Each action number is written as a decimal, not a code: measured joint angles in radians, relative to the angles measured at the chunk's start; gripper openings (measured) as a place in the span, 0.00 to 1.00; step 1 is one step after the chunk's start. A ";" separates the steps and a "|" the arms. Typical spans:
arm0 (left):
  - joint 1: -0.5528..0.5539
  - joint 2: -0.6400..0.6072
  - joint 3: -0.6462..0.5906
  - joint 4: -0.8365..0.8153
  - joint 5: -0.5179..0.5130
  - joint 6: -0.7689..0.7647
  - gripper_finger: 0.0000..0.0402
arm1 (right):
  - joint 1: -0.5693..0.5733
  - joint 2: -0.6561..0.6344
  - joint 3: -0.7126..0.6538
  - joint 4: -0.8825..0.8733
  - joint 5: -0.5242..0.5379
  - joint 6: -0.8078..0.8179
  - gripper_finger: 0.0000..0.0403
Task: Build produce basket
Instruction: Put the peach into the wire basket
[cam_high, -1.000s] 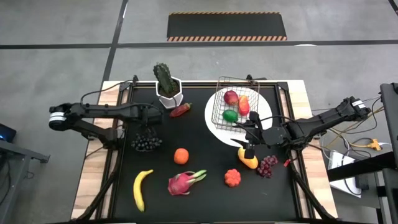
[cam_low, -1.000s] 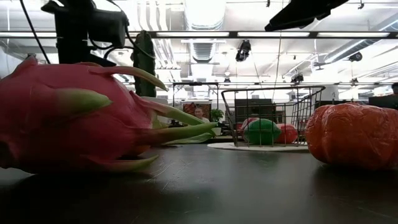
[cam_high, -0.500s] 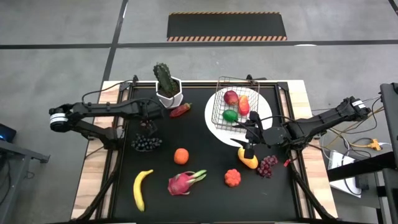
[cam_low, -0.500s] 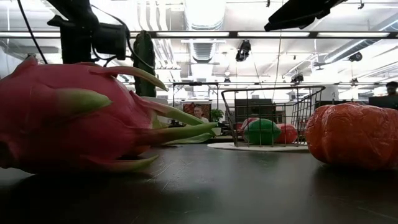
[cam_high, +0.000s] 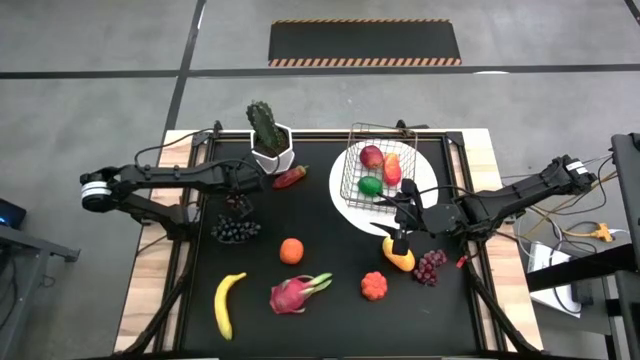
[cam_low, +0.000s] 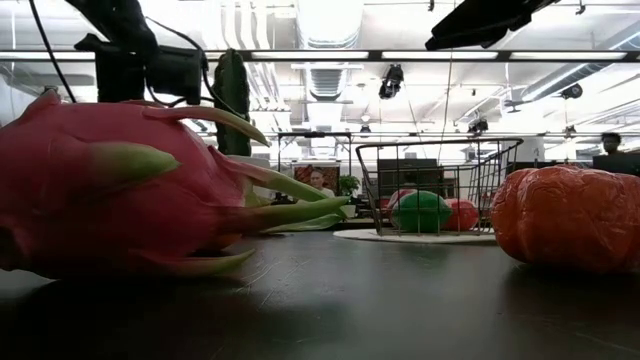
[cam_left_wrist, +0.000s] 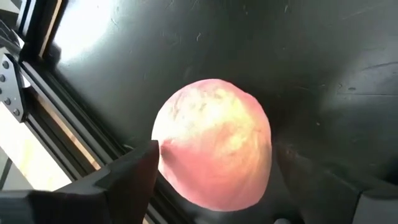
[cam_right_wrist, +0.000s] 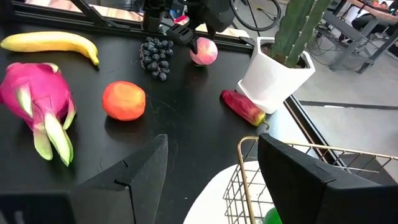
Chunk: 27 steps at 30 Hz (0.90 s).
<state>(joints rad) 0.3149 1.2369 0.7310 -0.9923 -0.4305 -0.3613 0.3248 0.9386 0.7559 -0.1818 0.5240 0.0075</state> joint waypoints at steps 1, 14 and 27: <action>0.000 0.000 -0.001 -0.001 0.000 0.000 0.75 | 0.000 0.000 0.000 -0.001 0.000 0.003 0.58; 0.000 0.000 -0.002 0.006 -0.002 -0.004 0.59 | 0.000 0.000 -0.008 -0.001 0.000 0.021 0.58; -0.078 -0.095 0.046 0.016 -0.023 -0.091 0.58 | 0.000 0.000 -0.015 0.000 0.000 0.020 0.58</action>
<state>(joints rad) 0.2367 1.1417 0.7768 -0.9767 -0.4534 -0.4523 0.3248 0.9386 0.7409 -0.1822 0.5240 0.0273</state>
